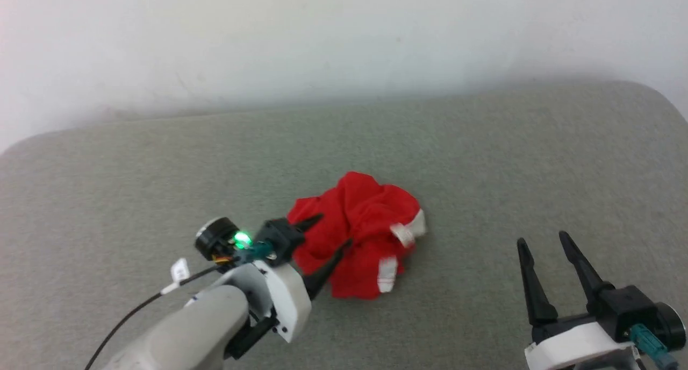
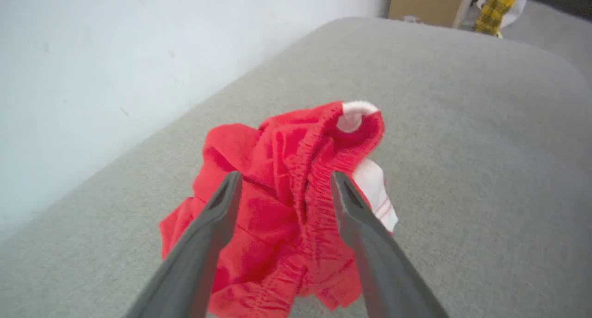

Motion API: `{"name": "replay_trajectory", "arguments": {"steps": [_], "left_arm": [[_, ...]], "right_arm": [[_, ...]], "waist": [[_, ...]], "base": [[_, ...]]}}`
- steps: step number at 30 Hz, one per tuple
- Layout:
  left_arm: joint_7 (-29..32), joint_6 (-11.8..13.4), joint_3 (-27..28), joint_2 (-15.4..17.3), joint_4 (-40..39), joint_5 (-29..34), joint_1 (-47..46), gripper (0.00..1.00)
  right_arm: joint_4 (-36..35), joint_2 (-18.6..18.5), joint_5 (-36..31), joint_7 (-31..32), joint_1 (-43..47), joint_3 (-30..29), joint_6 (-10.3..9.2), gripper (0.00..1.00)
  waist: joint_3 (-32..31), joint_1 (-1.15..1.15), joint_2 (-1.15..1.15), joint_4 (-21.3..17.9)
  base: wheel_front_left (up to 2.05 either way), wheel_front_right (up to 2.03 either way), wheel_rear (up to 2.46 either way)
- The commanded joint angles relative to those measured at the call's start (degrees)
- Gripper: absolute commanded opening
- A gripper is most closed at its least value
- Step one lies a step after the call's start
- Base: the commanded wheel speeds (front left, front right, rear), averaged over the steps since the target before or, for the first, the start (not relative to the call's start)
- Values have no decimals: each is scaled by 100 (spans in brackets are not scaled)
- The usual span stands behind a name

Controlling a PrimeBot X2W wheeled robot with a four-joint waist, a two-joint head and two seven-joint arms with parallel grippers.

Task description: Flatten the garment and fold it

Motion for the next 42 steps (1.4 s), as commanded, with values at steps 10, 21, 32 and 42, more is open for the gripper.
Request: {"name": "replay_trajectory", "arguments": {"steps": [10, 21, 32, 42], "left_arm": [[-521, 1720, 1239, 716, -1424, -669, 1486, 100], [-601, 2363, 3019, -21, -2685, -358, 3587, 100], [-360, 1483, 2983, -246, -2520, 367, 3896, 100], [1916, 977, 1888, -383, -2748, 647, 2618, 100]], "right_arm": [[-132, 17, -15, -26, 338, 9, -12, 100], [-205, 17, 28, -26, 614, 1, -12, 100], [-121, 17, 62, -26, 543, 90, -12, 100], [-195, 17, -67, -26, 291, -25, -12, 100]], "waist": [[-984, 0, 0, 1068], [-878, 0, 0, 1202], [-738, 0, 0, 1091], [-23, 0, 0, 440]], "base": [[0, 0, 0], [0, 0, 0], [0, 0, 0], [0, 0, 0]]}}
